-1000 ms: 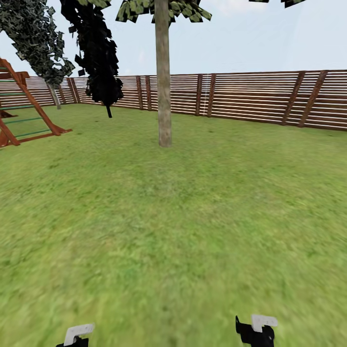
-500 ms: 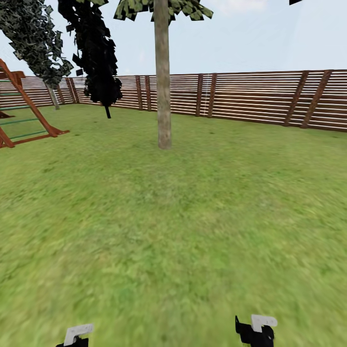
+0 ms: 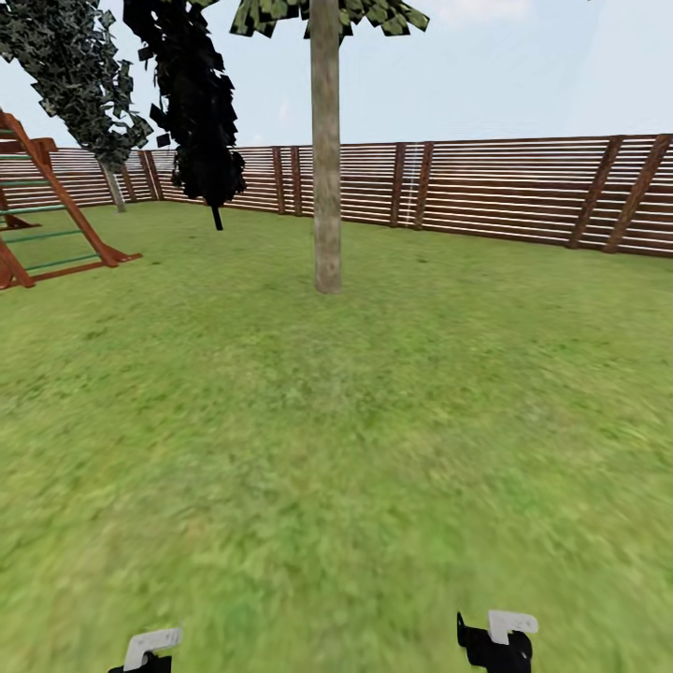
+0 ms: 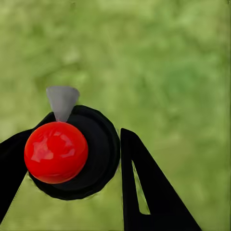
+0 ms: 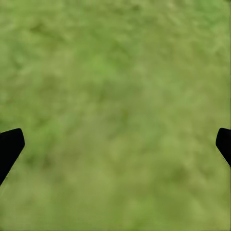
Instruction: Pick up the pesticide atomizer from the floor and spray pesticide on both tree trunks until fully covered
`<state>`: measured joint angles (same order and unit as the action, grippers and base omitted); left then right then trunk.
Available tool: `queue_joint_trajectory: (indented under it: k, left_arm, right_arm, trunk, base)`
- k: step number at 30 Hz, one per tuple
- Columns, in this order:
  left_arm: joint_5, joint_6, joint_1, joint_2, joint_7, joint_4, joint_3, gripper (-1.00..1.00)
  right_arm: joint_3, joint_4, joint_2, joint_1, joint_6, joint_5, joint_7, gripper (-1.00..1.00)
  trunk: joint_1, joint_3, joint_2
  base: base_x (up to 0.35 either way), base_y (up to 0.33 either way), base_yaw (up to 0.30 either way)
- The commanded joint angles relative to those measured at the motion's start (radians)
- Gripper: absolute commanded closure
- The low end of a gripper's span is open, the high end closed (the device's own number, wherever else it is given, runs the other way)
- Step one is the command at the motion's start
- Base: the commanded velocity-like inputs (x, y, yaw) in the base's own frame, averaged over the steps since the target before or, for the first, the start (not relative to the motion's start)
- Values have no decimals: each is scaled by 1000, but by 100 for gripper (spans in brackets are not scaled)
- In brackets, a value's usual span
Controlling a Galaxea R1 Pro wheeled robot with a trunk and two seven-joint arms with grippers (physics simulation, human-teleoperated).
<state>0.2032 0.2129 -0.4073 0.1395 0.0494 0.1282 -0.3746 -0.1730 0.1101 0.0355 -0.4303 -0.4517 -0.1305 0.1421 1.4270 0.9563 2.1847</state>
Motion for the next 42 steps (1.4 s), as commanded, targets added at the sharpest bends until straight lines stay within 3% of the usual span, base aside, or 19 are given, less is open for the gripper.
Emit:
queue_joint_trajectory:
  k: [1, 42]
  left_arm:
    - [9, 3, -1, 0, 4, -1, -9, 100]
    - [9, 3, -1, 0, 4, -1, -7, 100]
  right_arm:
    - [-6, -1, 0, -1, -3, -11, 4, -100]
    - [-6, -1, -2, -1, -3, -11, 4, -100]
  trunk:
    - [0, 1, 0]
    - [0, 1, 0]
  base:
    - [338, 0, 0]
    - [338, 0, 0]
